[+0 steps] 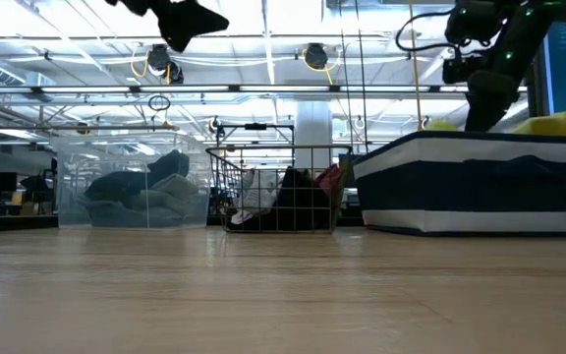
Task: Pick & Place Cloths
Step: Put the yellow shirt into the blue laundry organizer, then return to Home Position
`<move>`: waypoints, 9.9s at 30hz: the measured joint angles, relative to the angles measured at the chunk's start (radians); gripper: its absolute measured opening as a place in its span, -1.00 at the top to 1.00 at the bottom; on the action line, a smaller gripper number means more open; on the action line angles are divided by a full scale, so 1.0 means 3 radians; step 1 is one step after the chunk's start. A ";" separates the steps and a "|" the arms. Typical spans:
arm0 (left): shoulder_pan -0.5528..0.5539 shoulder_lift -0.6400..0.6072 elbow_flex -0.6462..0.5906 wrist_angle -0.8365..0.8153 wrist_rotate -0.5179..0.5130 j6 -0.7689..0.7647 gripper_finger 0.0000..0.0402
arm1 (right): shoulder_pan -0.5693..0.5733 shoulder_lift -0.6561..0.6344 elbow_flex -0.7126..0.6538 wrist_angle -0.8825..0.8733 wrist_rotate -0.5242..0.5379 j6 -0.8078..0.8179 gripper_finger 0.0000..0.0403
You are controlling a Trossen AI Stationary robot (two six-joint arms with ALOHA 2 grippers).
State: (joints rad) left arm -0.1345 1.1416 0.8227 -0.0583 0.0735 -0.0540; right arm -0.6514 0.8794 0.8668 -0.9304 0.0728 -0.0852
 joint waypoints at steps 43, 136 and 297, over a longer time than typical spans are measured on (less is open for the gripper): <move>0.0240 -0.2783 -0.2584 0.1134 0.0390 0.0128 -0.48 | -0.0003 -0.2122 0.0272 0.0317 -0.1495 0.0185 0.95; 0.1546 -0.2915 -0.2600 0.0819 0.0992 0.0378 -0.48 | 0.3100 -0.2921 -0.2352 0.2382 -0.0580 0.0118 1.00; 0.1007 -0.3740 -0.2600 0.0026 -0.0005 0.0252 -0.48 | 0.3099 -0.2915 -0.2353 0.2409 -0.0592 -0.0018 1.00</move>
State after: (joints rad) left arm 0.1675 0.0196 0.0425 -0.0504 0.0719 0.0216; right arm 0.2785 0.0049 0.1608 -0.2077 -0.1047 -0.0906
